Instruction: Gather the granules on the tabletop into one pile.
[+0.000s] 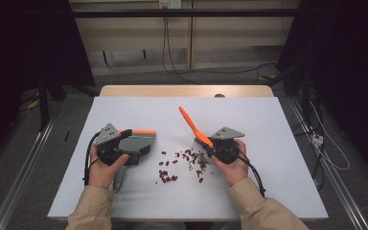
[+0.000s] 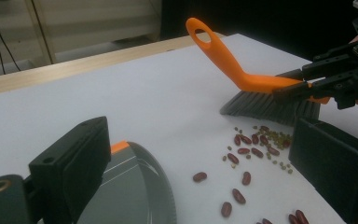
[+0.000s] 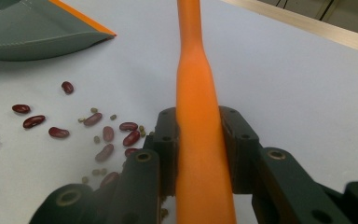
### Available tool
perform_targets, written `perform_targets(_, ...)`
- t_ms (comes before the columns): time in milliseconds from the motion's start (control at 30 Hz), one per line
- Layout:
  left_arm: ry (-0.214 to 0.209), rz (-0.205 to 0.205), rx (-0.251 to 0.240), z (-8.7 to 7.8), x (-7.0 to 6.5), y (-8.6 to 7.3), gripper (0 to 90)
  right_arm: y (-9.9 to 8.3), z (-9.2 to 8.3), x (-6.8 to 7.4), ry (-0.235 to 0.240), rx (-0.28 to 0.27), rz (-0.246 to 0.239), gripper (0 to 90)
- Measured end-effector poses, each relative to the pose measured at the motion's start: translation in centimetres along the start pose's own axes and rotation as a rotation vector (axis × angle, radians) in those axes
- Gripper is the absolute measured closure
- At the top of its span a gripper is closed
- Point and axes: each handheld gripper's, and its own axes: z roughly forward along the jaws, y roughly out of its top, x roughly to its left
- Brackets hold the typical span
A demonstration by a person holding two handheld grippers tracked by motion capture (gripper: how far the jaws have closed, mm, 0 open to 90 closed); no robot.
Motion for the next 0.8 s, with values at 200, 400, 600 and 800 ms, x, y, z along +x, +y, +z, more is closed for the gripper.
perform_targets(200, 0.0, -0.002, -0.005, -0.1, 0.1, 0.0, 5.6, 0.1, 0.1, 0.6, 0.0, 0.006, -0.027, 70.5)
perform_targets(400, -0.003, -0.003, 0.001, 0.0, 0.1, -0.1, 5.6, 0.0, 0.1, 1.0, -0.004, 0.007, -0.045, 70.5)
perform_targets(600, -0.002, -0.001, 0.002, 0.1, 0.2, -0.1, 5.6, -0.1, -0.1, 1.5, 0.012, 0.004, -0.057, 70.5)
perform_targets(800, -0.004, 0.0, 0.003, 0.2, 0.2, -0.1, 5.6, -0.2, -0.2, 2.3, 0.017, 0.002, -0.07, 70.4)
